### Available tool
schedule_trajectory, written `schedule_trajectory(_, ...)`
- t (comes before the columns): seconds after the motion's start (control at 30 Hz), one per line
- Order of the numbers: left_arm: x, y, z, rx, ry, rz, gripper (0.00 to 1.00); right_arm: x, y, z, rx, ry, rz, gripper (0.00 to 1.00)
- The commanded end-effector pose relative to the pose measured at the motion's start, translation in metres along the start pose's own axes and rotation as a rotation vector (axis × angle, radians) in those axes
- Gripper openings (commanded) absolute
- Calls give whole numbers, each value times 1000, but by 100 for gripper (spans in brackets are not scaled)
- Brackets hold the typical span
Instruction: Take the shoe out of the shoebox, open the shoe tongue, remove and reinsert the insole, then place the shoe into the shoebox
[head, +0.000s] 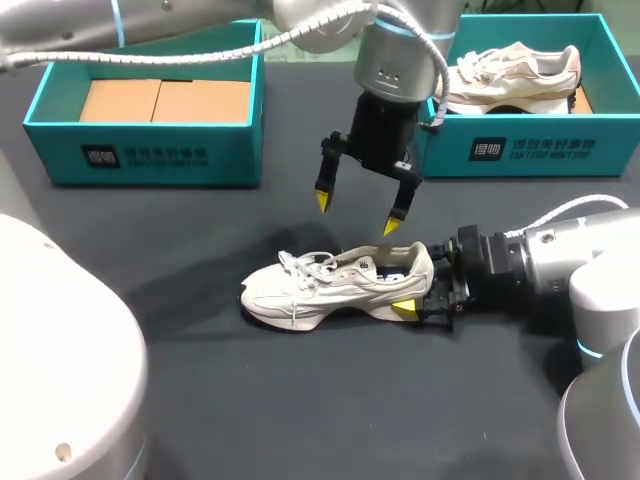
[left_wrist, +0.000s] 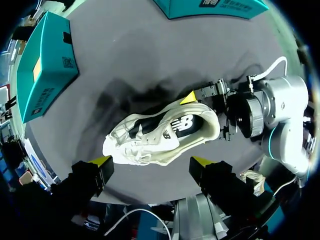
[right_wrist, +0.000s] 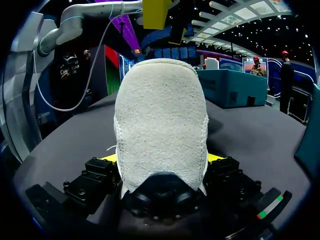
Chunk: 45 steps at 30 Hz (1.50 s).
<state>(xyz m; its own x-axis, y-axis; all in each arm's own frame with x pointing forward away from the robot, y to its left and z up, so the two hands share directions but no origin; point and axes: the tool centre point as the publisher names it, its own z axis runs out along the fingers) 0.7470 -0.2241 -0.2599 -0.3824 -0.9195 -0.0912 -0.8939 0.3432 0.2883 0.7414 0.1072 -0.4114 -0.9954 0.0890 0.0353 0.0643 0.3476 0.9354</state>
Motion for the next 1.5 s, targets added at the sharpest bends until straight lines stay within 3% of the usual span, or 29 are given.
schedule_trajectory(0.03, 5, 0, 14, -3, 24, -42, 100, -1, -1, 1, 4, -2, 0, 0)
schedule_trajectory(0.5, 6, 8, 45, 82, 4, -217, 100, -1, -1, 1, 4, -2, 0, 0)
schedule_trajectory(0.97, 14, -9, 69, 63, -46, -242, 100, -1, -1, 1, 4, -2, 0, 0)
schedule_trajectory(1.23, 21, -11, 76, 61, -94, -262, 100, -1, -1, 1, 4, -2, 0, 0)
schedule_trajectory(1.5, 15, -7, 86, 56, -119, -323, 100, -1, -1, 1, 4, -2, 0, 0)
